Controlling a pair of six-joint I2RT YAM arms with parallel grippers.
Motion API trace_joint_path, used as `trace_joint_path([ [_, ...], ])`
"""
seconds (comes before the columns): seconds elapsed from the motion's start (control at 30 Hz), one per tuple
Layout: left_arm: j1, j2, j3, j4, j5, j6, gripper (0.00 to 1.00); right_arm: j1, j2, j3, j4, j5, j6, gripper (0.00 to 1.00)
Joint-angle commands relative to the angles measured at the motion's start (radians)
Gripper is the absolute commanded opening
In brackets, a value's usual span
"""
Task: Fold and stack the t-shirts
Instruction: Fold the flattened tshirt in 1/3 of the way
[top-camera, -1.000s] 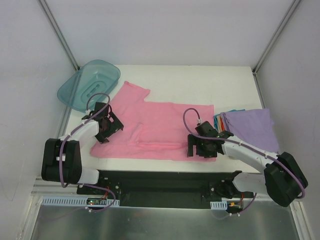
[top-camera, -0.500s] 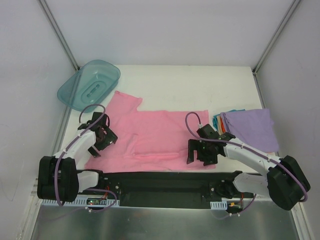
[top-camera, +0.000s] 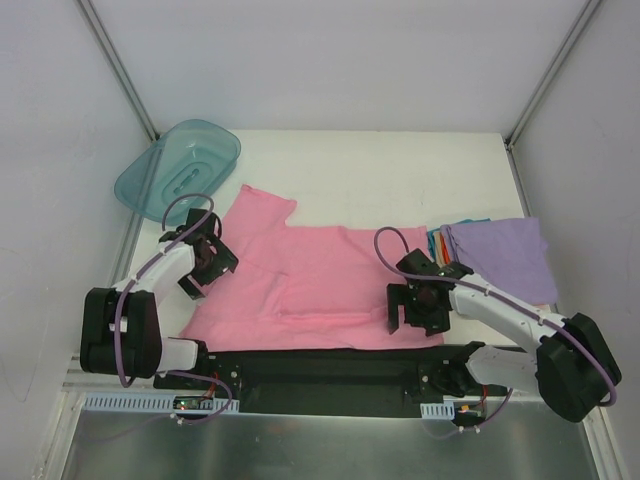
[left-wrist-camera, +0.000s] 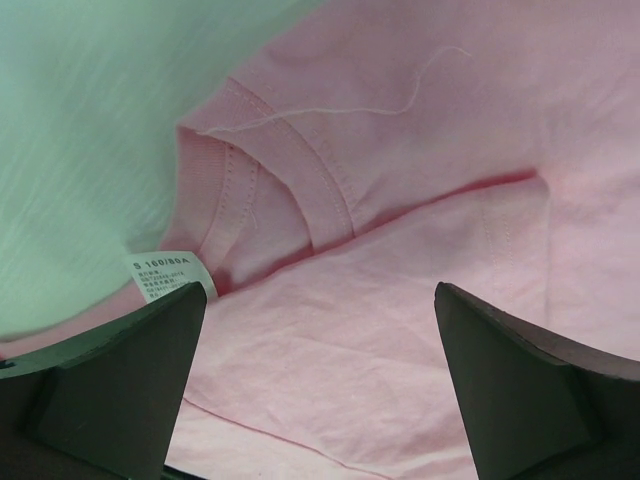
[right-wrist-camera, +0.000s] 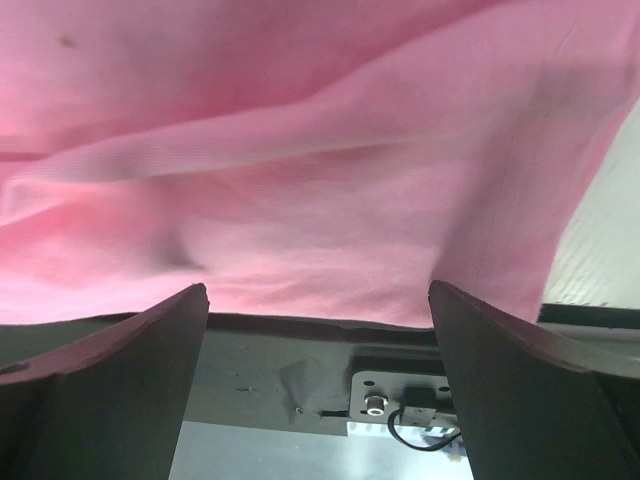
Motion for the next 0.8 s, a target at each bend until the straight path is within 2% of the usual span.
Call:
trace_joint_path([
  [0.0,0.011,-0.07,0.041,0.0,0.06,0.038,0.99,0.001,-0.08,0.101,0.005,-0.017,-0.102,0.96],
  [0.17,0.011,-0.18,0.062,0.0,0.124,0.068,0.99,0.068,-0.112,0.133,0.121,-0.149,-0.215,0.96],
  [0.33,0.011,-0.237,0.098,0.0,0.149,0.097,0.99,0.194,-0.01,0.167,0.311,-0.304,-0.217,0.96],
  [0.4,0.011,-0.246,0.108,0.0,0.139,0.095,1.0,0.251,0.056,0.203,0.355,-0.316,-0.222,0.96],
  [0.57,0.011,-0.239,0.128,0.0,0.115,0.11,0.99,0.302,0.173,0.248,0.426,-0.428,-0.216,0.96],
  [0.77,0.011,-0.196,0.13,0.002,0.114,0.109,0.99,0.371,0.222,0.263,0.498,-0.528,-0.243,0.96],
])
